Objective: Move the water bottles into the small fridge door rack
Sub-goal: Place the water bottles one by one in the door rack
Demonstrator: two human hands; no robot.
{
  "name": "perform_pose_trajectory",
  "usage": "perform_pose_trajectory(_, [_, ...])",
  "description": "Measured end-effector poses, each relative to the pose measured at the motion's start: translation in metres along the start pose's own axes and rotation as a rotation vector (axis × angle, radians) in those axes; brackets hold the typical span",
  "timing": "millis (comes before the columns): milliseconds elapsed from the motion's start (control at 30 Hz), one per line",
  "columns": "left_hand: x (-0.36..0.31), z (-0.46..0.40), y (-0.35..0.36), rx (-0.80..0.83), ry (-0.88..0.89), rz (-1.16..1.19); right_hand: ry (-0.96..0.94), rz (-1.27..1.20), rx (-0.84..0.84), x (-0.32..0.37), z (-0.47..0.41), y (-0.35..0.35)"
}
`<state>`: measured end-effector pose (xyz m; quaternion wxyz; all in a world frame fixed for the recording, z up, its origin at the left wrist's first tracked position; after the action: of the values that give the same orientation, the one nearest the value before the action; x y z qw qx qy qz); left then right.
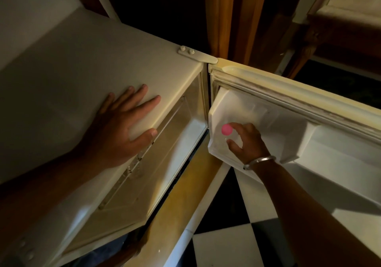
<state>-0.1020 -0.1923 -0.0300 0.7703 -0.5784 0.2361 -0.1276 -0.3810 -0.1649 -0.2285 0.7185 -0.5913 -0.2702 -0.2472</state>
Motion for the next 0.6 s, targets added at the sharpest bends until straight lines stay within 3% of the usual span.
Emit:
perform_pose_trajectory(100, [0.001,0.000,0.000,-0.006,-0.001,-0.001,-0.071,-0.038,0.009,0.009,-0.004,0.003])
perform_pose_trajectory(167, [0.002,0.000,0.000,-0.009,0.003,-0.005,-0.009,-0.118,-0.006,0.006,-0.003,0.011])
perform_pose_trajectory(333, [0.003,0.000,0.001,-0.018,0.004,0.001,0.182,-0.371,-0.245,-0.013,0.014,0.011])
perform_pose_trajectory(467, [0.002,0.000,0.000,-0.029,0.004,0.003,0.232,-0.348,-0.111,-0.026,0.019,0.040])
perform_pose_trajectory(600, [0.003,0.001,0.001,-0.028,-0.002,-0.001,0.208,-0.307,-0.101,-0.027,0.016,0.050])
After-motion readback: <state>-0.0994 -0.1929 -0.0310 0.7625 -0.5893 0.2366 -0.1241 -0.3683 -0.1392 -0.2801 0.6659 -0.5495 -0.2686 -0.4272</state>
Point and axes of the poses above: each hand's wrist, its own z-axis away from the middle knuckle, its own y-axis out of the palm, x = y × z, the point moved 9 cm from there along -z, towards the middle knuckle, and after that the axes turned 11 degrees about x, right-handed, at the moved point
